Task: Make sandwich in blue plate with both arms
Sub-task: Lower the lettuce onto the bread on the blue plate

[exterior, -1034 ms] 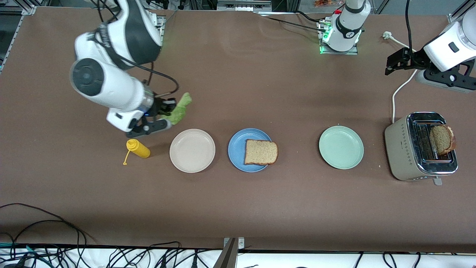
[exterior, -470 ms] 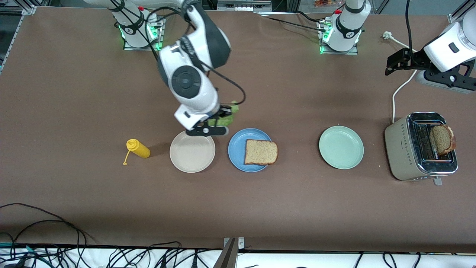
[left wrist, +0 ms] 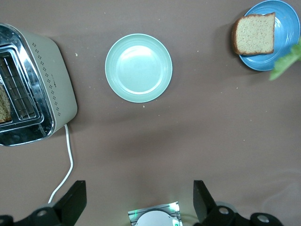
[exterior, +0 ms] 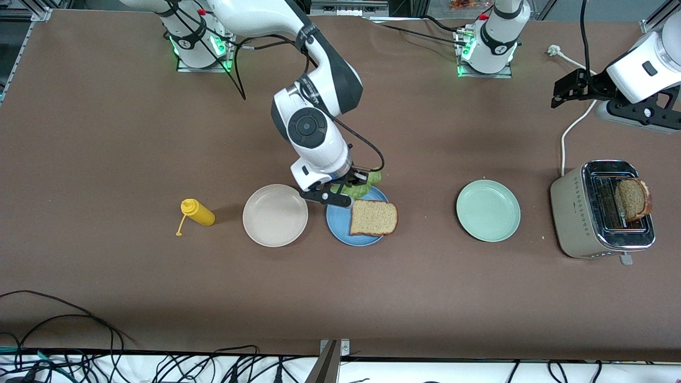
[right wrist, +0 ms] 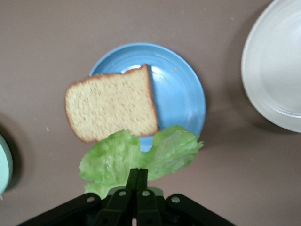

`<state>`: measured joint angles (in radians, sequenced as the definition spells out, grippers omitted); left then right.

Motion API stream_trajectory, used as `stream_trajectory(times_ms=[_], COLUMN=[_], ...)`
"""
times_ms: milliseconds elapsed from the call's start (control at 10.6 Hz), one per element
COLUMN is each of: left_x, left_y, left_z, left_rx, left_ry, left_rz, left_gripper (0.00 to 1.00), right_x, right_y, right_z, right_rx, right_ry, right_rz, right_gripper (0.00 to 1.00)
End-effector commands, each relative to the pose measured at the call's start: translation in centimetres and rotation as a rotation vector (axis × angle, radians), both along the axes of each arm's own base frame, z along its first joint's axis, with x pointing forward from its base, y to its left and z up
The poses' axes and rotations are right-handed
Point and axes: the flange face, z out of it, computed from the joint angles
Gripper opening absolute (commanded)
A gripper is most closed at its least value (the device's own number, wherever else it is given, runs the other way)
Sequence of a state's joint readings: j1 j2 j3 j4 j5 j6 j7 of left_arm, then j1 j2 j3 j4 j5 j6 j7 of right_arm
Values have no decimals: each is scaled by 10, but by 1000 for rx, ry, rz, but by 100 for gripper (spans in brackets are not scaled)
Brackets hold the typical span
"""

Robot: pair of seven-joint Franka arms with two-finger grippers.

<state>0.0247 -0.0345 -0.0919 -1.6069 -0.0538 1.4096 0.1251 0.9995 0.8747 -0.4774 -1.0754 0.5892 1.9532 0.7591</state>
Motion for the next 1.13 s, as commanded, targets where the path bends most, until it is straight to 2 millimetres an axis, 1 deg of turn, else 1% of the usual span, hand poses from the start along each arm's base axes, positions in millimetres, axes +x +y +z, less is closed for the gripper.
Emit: stream_trajectory(times_ms=[0, 282, 470, 658, 846, 1034], left_x=[2, 2, 3, 3, 1, -5], left_y=[2, 4, 4, 6, -7, -13], left_z=[7, 6, 7, 6, 8, 10], left_rx=[4, 4, 3, 3, 6, 26], left_ry=[4, 6, 4, 6, 4, 13], left_rz=[1, 4, 2, 5, -15, -23], left_gripper=[100, 100, 100, 100, 100, 100], right_x=[11, 20, 20, 19, 16, 13], right_y=[28, 24, 25, 25, 27, 23], right_z=[-26, -31, -36, -36, -42, -56], right_rx=[92, 117, 118, 119, 117, 100], right_ry=[-67, -88, -94, -86, -70, -45], right_rz=[-91, -108, -99, -96, -93, -98], right_gripper=[0, 0, 0, 0, 0, 0])
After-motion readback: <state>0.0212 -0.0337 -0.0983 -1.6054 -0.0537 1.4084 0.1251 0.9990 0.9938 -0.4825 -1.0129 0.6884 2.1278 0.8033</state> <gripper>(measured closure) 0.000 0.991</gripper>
